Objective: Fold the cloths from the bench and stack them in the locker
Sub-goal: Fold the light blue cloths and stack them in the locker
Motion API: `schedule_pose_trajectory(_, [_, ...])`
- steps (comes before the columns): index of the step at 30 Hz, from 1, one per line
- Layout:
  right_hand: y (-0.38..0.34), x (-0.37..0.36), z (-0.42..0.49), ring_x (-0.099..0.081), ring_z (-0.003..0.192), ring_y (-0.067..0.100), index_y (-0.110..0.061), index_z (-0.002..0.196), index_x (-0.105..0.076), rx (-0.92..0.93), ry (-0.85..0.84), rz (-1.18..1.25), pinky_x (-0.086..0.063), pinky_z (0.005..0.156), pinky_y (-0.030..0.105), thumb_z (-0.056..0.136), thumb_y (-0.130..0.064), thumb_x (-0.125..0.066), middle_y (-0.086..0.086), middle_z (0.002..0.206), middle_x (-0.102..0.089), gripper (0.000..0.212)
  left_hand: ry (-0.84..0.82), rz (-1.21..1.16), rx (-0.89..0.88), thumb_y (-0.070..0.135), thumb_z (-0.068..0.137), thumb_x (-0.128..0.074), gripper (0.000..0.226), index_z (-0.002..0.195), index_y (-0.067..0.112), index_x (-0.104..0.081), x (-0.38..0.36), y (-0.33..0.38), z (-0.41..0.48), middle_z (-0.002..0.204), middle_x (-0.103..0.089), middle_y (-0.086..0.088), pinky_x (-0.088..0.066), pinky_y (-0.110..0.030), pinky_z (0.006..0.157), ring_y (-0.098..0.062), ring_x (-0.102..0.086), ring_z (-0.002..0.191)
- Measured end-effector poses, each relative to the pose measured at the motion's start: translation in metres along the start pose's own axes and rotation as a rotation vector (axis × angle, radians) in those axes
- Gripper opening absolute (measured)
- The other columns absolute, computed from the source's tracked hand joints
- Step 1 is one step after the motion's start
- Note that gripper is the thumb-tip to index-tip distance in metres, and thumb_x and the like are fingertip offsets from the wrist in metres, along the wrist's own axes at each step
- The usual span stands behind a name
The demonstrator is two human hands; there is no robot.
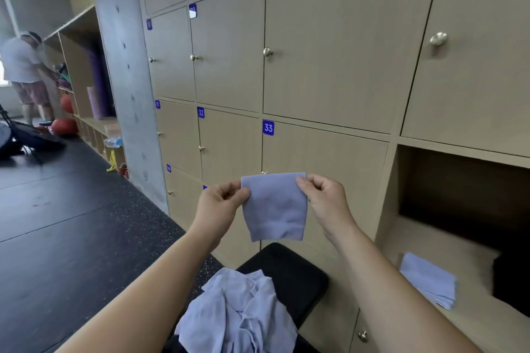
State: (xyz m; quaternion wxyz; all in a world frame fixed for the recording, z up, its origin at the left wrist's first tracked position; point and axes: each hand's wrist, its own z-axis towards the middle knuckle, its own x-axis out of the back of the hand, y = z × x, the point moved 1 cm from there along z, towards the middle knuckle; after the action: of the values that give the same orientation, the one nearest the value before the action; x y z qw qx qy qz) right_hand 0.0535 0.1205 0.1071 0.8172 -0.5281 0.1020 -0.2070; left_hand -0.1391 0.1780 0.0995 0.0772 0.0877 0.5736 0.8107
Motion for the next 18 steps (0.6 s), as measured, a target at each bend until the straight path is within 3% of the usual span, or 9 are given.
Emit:
schedule_pose_trajectory(3, [-0.014, 0.004, 0.006, -0.042, 0.067, 0.017, 0.014, 0.080, -0.053, 0.010, 0.009, 0.038, -0.037, 0.064, 0.032, 0.091, -0.019, -0.062, 0.008, 0.071, -0.047, 0.036, -0.007, -0.041, -0.016, 0.010, 0.093, -0.063, 0.013, 0.098, 0.008, -0.074, 0.001, 0.013, 0.005, 0.095, -0.076, -0.006, -0.052, -0.024, 0.082, -0.013, -0.070, 0.090])
schedule_pose_trajectory(9, [-0.040, 0.008, 0.012, -0.050, 0.067, 0.016, 0.008, 0.078, -0.064, 0.012, 0.027, 0.095, -0.043, 0.066, 0.031, 0.091, -0.013, -0.063, 0.007, 0.071, -0.057, 0.024, -0.028, -0.066, -0.062, 0.020, 0.096, -0.061, 0.017, 0.093, 0.010, -0.074, -0.002, 0.038, 0.013, 0.088, -0.076, 0.001, -0.049, -0.023, 0.082, -0.007, -0.067, 0.082])
schedule_pose_trajectory(12, [-0.053, 0.009, 0.014, -0.055, 0.065, 0.014, -0.006, 0.072, -0.068, 0.027, 0.032, 0.081, -0.046, 0.065, 0.028, 0.089, -0.011, -0.064, 0.001, 0.069, -0.064, 0.018, -0.028, -0.105, -0.077, 0.016, 0.096, -0.060, 0.016, 0.087, 0.012, -0.072, -0.005, 0.050, 0.017, 0.077, -0.073, 0.006, -0.051, -0.028, 0.079, -0.005, -0.066, 0.073])
schedule_pose_trajectory(14, [-0.060, 0.011, 0.016, -0.054, 0.066, 0.016, -0.011, 0.070, -0.067, 0.039, 0.043, 0.083, -0.046, 0.066, 0.029, 0.089, -0.010, -0.065, 0.003, 0.070, -0.064, 0.019, -0.017, -0.139, -0.071, 0.016, 0.096, -0.060, 0.016, 0.087, 0.010, -0.072, -0.007, 0.058, 0.019, 0.085, -0.074, -0.001, -0.056, -0.032, 0.081, -0.012, -0.068, 0.080])
schedule_pose_trajectory(18, [-0.064, 0.013, 0.019, -0.052, 0.068, 0.018, 0.001, 0.079, -0.067, 0.049, 0.070, 0.114, -0.044, 0.066, 0.032, 0.089, -0.010, -0.064, 0.010, 0.073, -0.061, 0.015, -0.021, -0.191, -0.058, 0.023, 0.097, -0.060, 0.020, 0.089, 0.010, -0.072, -0.012, 0.068, 0.020, 0.084, -0.068, -0.003, -0.051, -0.032, 0.076, -0.017, -0.061, 0.079])
